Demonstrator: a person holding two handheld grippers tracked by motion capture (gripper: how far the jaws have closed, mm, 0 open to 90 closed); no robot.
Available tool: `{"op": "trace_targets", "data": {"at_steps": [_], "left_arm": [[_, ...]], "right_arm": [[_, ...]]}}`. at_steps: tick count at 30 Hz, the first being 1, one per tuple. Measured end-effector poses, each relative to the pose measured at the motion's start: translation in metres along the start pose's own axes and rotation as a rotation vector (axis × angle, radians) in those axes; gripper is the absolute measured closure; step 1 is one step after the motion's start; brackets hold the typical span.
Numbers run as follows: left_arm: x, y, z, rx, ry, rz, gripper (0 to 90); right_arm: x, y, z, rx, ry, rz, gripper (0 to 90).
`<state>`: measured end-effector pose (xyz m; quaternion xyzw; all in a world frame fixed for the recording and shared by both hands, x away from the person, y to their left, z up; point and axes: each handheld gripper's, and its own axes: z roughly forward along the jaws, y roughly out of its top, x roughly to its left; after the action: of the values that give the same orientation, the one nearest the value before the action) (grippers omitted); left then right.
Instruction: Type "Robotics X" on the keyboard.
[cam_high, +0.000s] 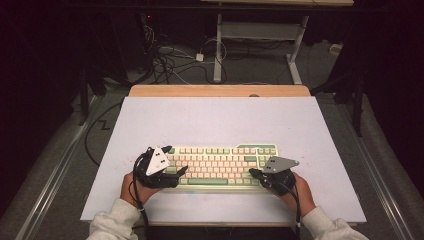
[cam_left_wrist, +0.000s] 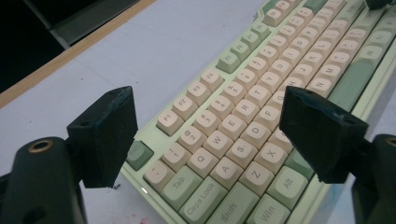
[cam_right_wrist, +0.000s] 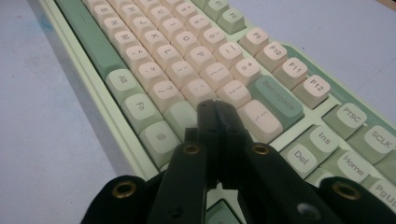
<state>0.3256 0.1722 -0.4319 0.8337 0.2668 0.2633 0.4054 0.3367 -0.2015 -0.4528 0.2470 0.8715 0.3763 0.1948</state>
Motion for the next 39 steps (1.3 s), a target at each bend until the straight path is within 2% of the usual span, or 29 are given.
{"op": "trace_targets", "data": {"at_steps": [4,10,21,24,26,27,31,33,35,39], "left_arm": [[0.001,-0.008,-0.007,-0.015,0.014,-0.003,18.4],[0.002,-0.020,-0.015,-0.007,0.037,-0.012,18.2],[0.003,-0.042,-0.026,-0.002,0.042,-0.048,18.2],[0.003,-0.048,-0.027,0.009,0.045,-0.041,18.2],[0.002,-0.051,-0.028,0.020,0.034,-0.061,18.2],[0.002,-0.052,-0.027,0.017,0.038,-0.049,18.2],[-0.001,-0.053,-0.027,0.024,0.034,-0.055,18.2],[-0.002,-0.053,-0.026,0.023,0.039,-0.041,18.2],[-0.003,-0.054,-0.025,0.028,0.029,-0.056,18.2],[-0.003,-0.053,-0.024,0.022,0.037,-0.046,18.2]], "right_arm": [[0.000,0.001,-0.003,-0.011,-0.001,-0.001,90.0],[-0.001,0.004,-0.007,-0.033,-0.006,-0.001,90.0],[-0.007,0.012,-0.018,-0.089,-0.001,0.022,90.0],[-0.006,0.014,-0.018,-0.090,0.002,0.020,90.0],[-0.006,0.017,-0.017,-0.091,0.006,0.016,90.0],[-0.006,0.020,-0.017,-0.094,0.004,0.019,90.0],[-0.007,0.027,-0.014,-0.102,0.001,0.012,90.0],[-0.006,0.032,-0.012,-0.104,0.006,0.005,90.0],[-0.005,0.035,-0.008,-0.099,0.009,0.001,90.0],[-0.003,0.040,0.001,-0.081,0.020,-0.007,90.0]]}}
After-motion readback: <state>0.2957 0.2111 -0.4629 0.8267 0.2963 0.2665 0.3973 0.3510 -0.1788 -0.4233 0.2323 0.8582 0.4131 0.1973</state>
